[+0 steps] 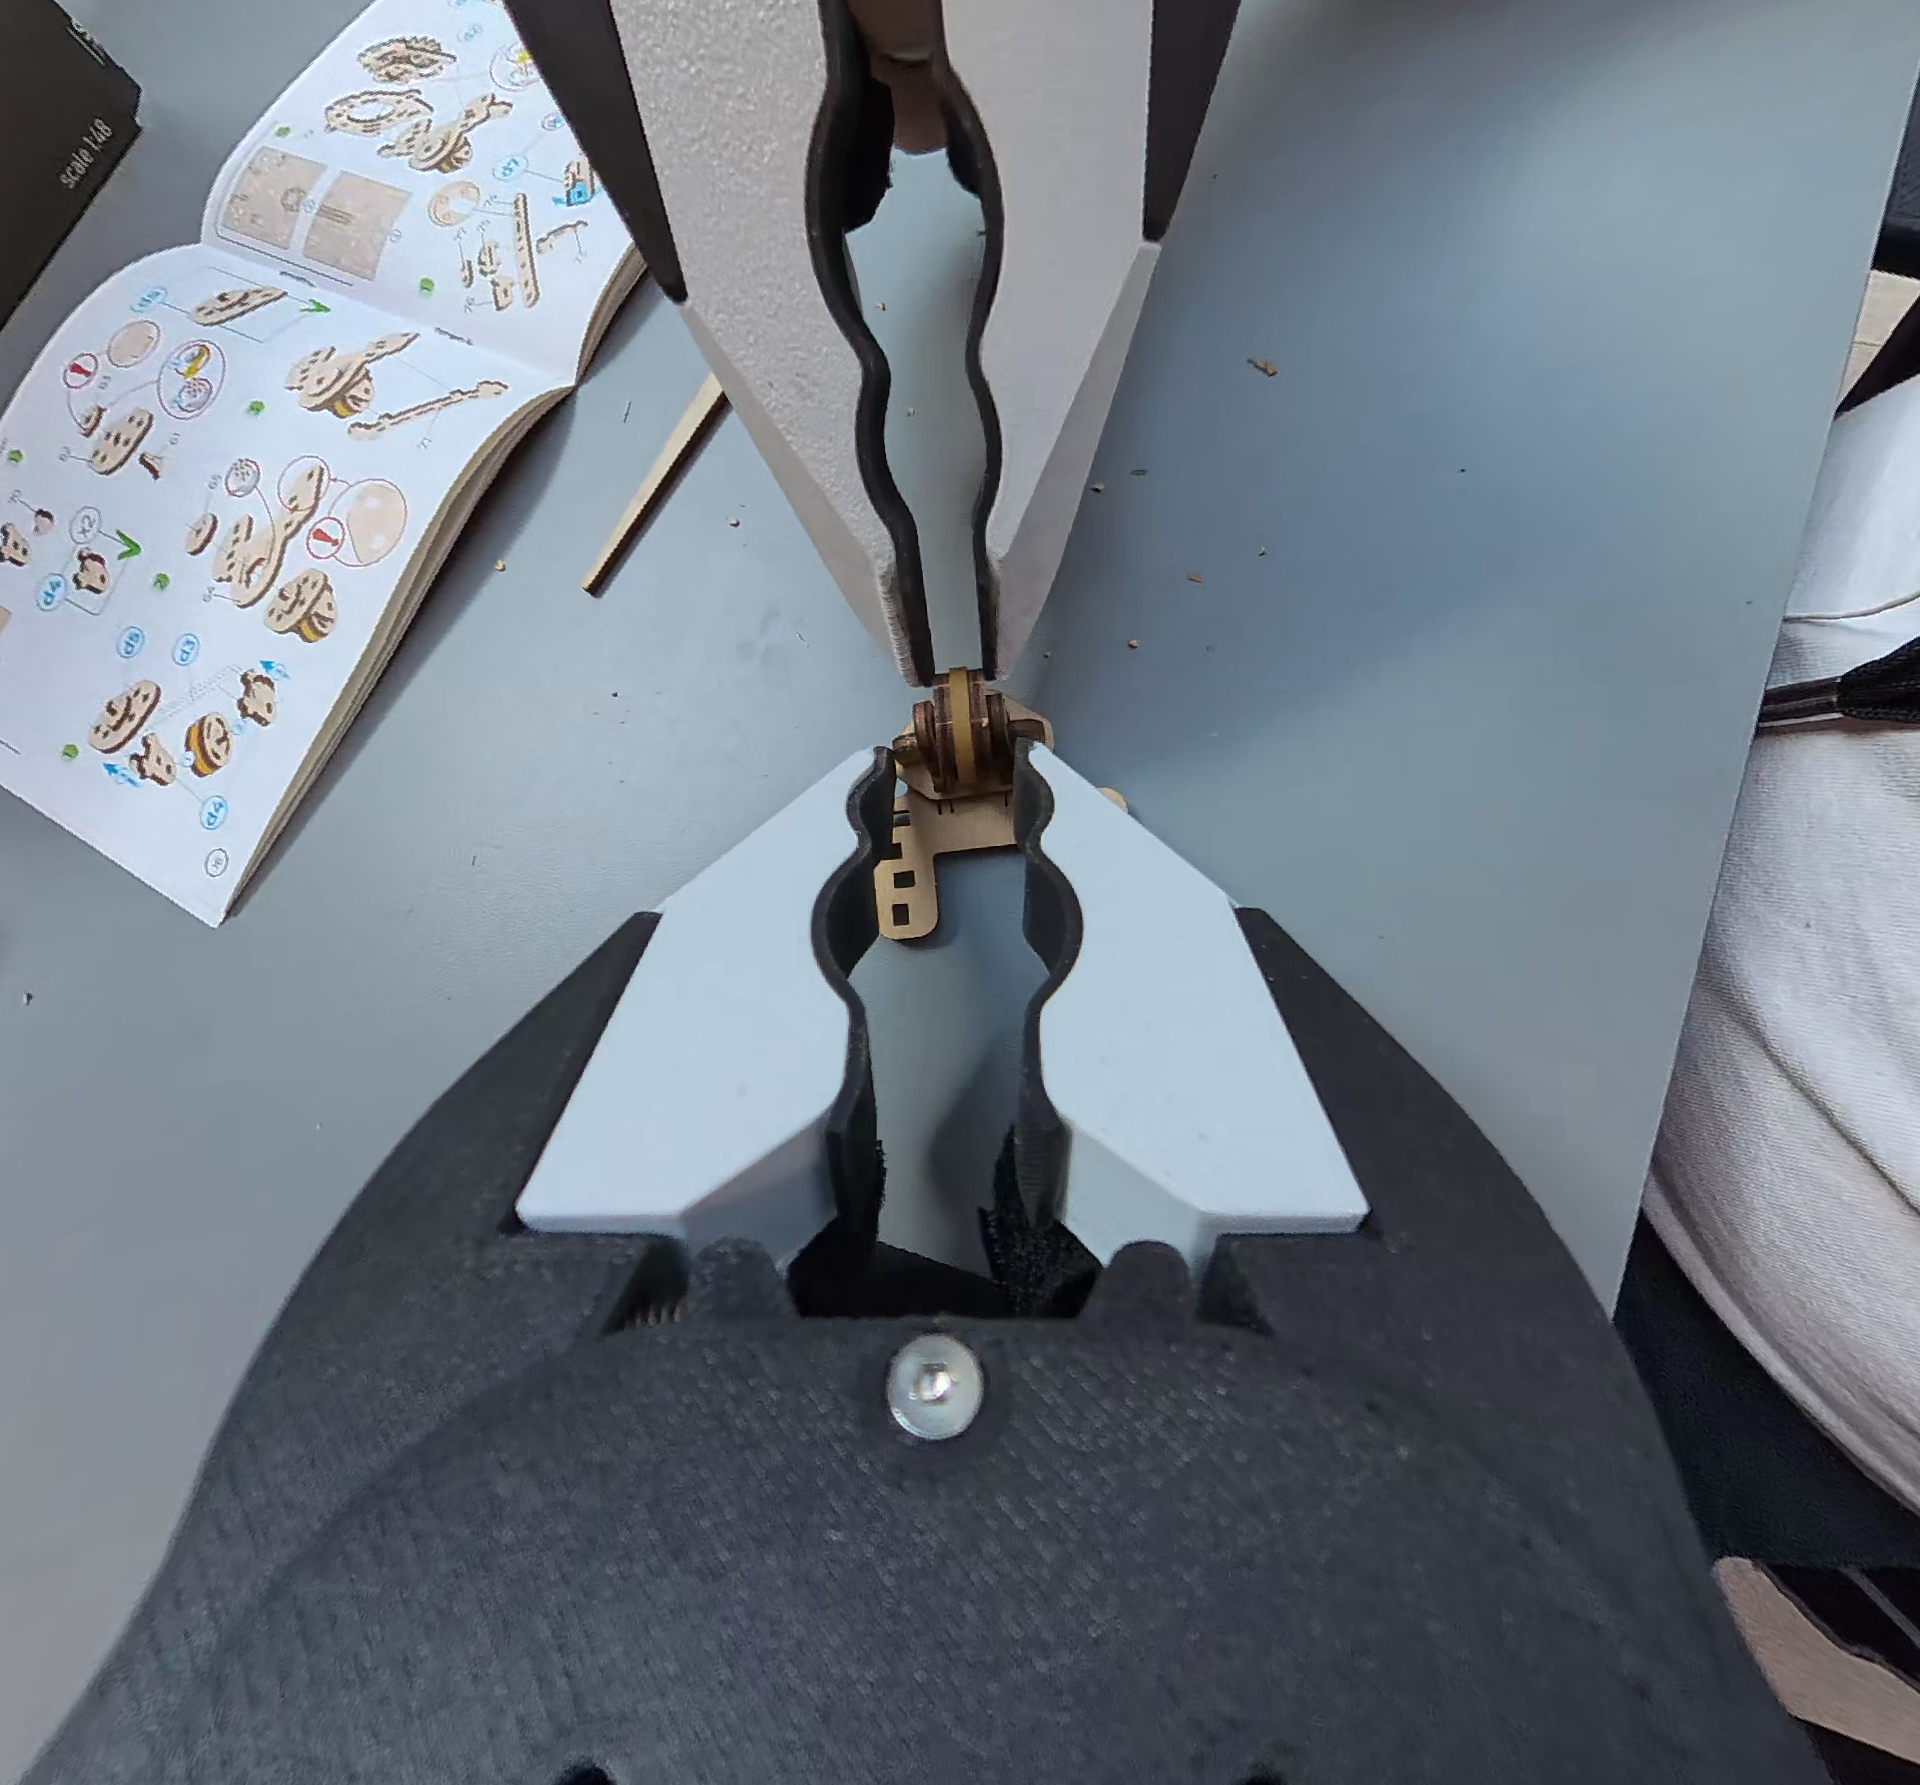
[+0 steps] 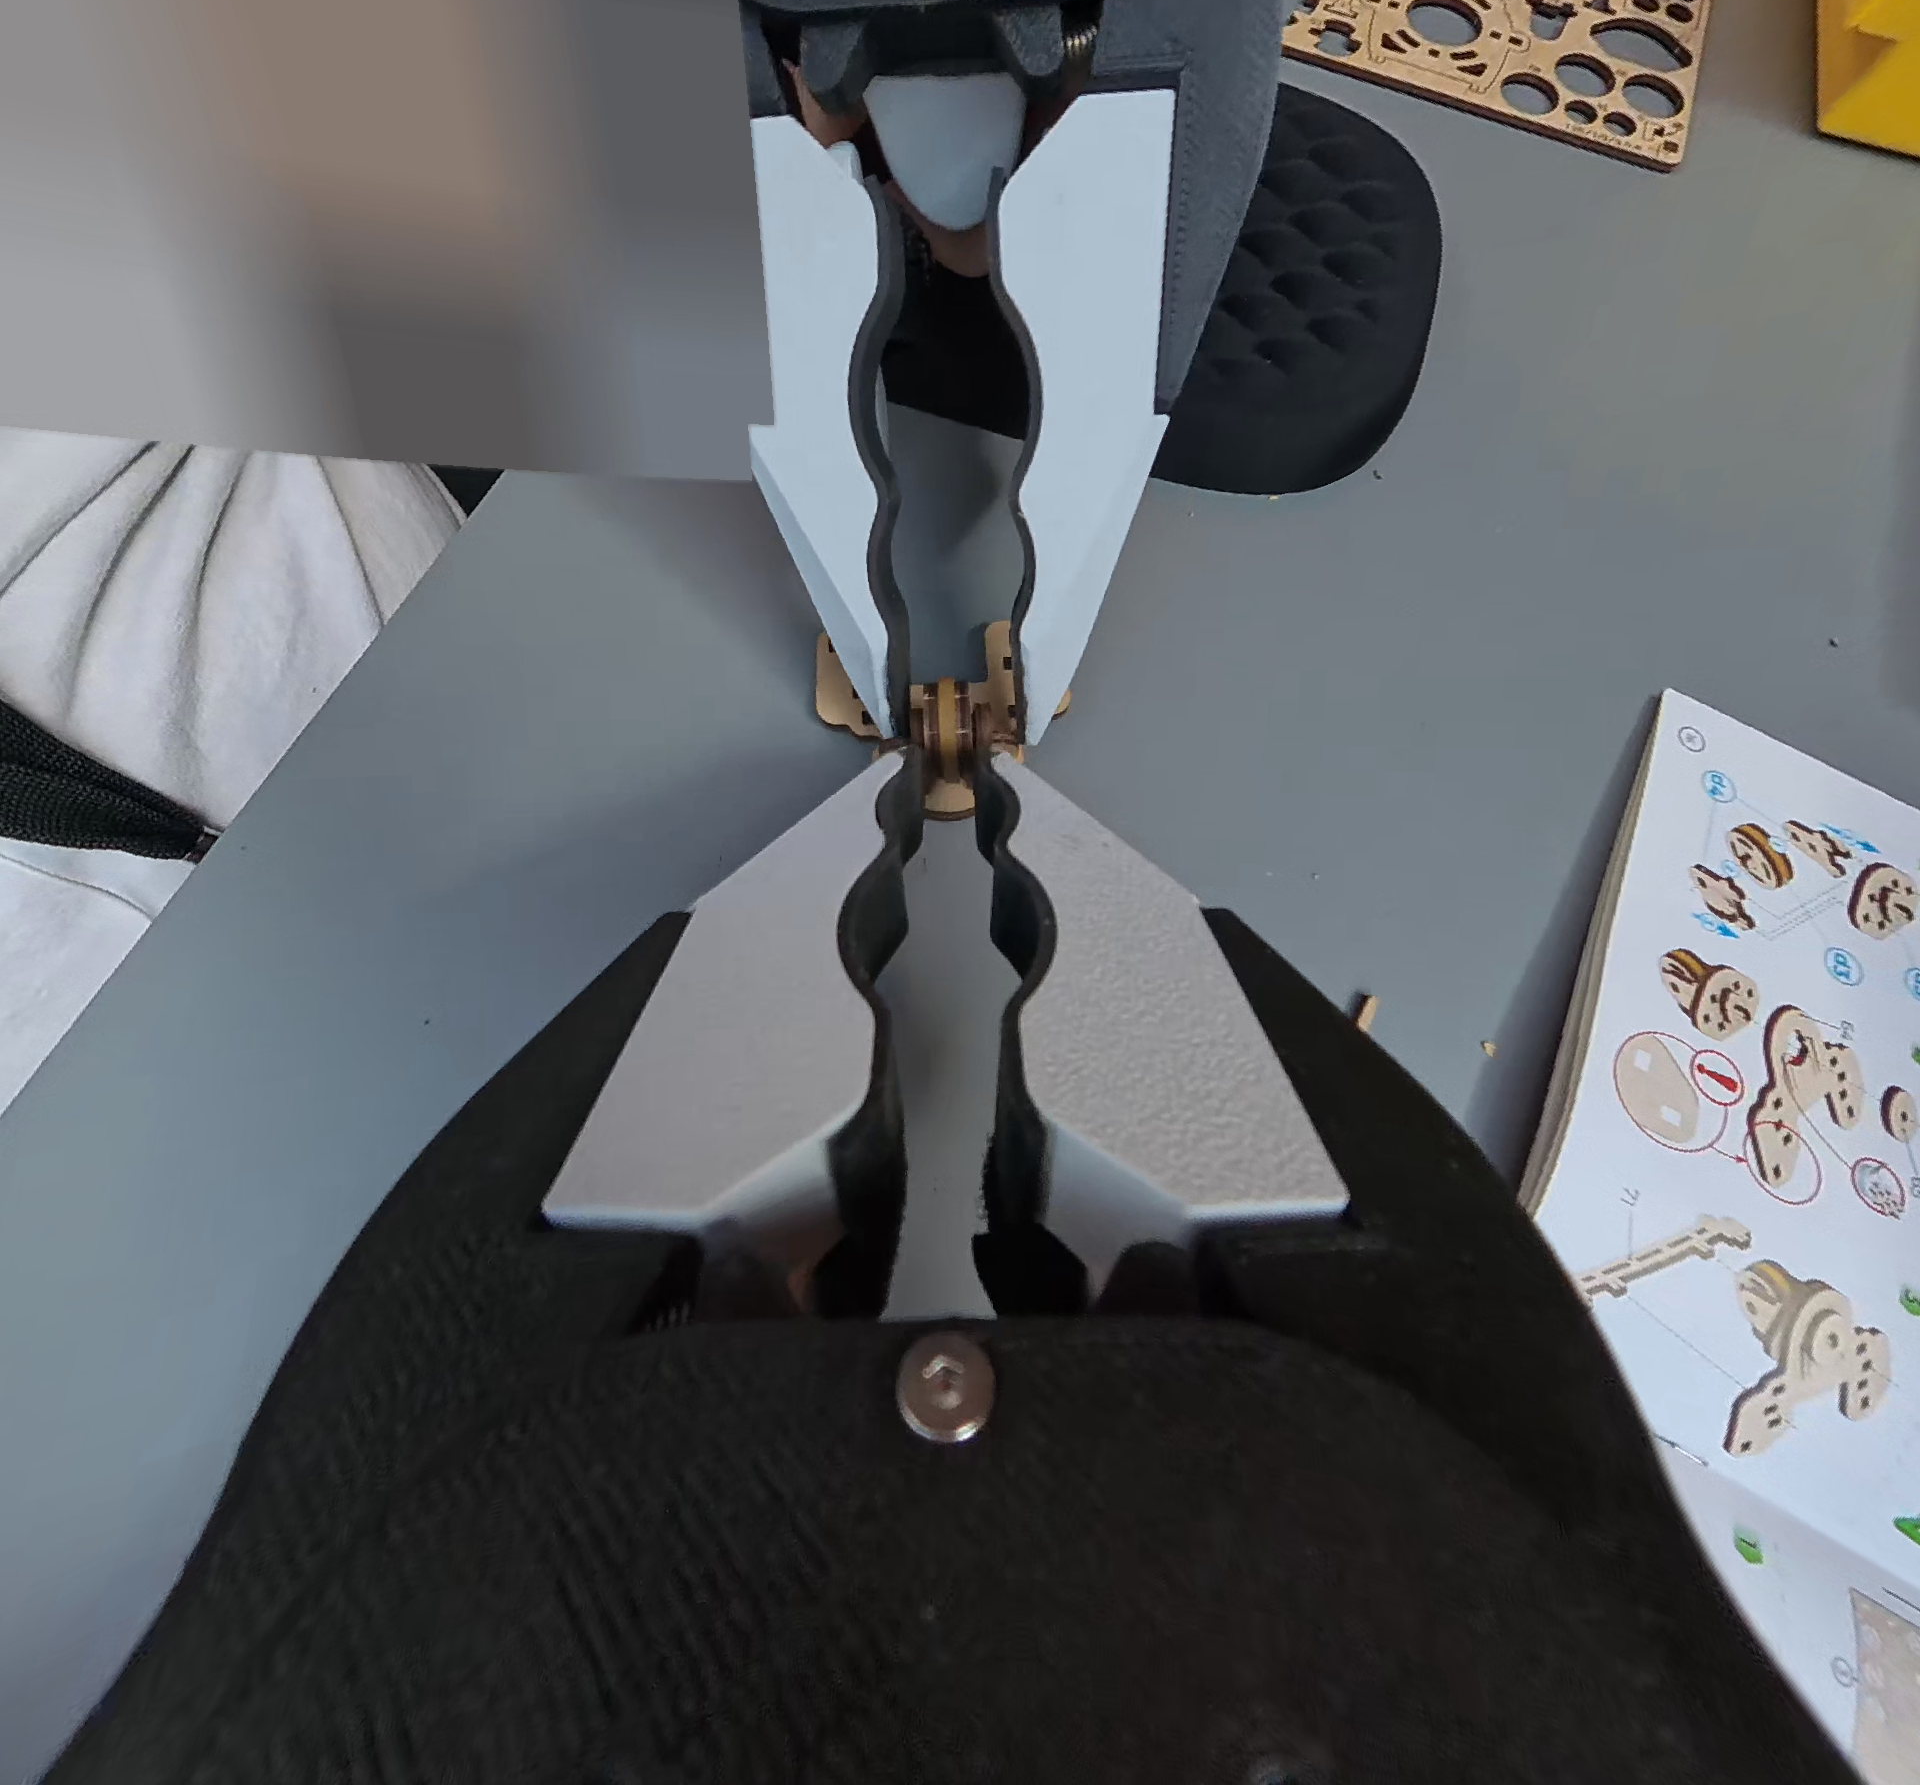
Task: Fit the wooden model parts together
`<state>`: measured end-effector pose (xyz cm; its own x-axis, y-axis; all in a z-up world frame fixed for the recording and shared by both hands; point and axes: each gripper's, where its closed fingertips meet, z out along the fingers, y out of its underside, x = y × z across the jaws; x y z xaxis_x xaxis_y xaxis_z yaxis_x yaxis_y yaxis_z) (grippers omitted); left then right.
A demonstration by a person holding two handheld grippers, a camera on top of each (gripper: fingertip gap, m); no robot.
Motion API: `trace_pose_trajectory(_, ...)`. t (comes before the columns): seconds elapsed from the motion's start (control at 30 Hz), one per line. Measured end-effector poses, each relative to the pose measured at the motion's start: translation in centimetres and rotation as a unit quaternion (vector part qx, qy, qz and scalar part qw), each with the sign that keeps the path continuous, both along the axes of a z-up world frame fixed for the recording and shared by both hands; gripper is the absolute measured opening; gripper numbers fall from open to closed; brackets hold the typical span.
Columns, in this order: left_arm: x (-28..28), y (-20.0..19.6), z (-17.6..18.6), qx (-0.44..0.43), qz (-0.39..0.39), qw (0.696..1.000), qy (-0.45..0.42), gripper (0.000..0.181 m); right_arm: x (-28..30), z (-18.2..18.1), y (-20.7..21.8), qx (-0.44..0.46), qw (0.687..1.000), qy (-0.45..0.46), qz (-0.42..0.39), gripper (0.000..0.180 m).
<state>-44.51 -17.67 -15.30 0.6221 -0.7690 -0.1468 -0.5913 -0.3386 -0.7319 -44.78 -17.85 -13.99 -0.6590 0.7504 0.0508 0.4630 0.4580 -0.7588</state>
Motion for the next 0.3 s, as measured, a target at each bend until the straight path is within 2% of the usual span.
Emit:
trace_pose_trajectory(0.03,0.00,-0.01,0.00,0.000,0.000,1.000,0.000,0.021,-0.04,-0.09,0.02,0.006,1.000,0.003,0.002,0.008)
trace_pose_trajectory(0.13,0.03,-0.03,0.01,0.001,-0.003,1.000,0.001,0.020,-0.06,-0.13,-0.10,-0.001,1.000,0.002,0.002,0.008)
trace_pose_trajectory(0.3,0.33,-0.30,0.01,0.003,-0.017,1.000,0.002,0.021,0.17,-0.09,-0.42,-0.092,0.994,-0.058,-0.009,0.008)
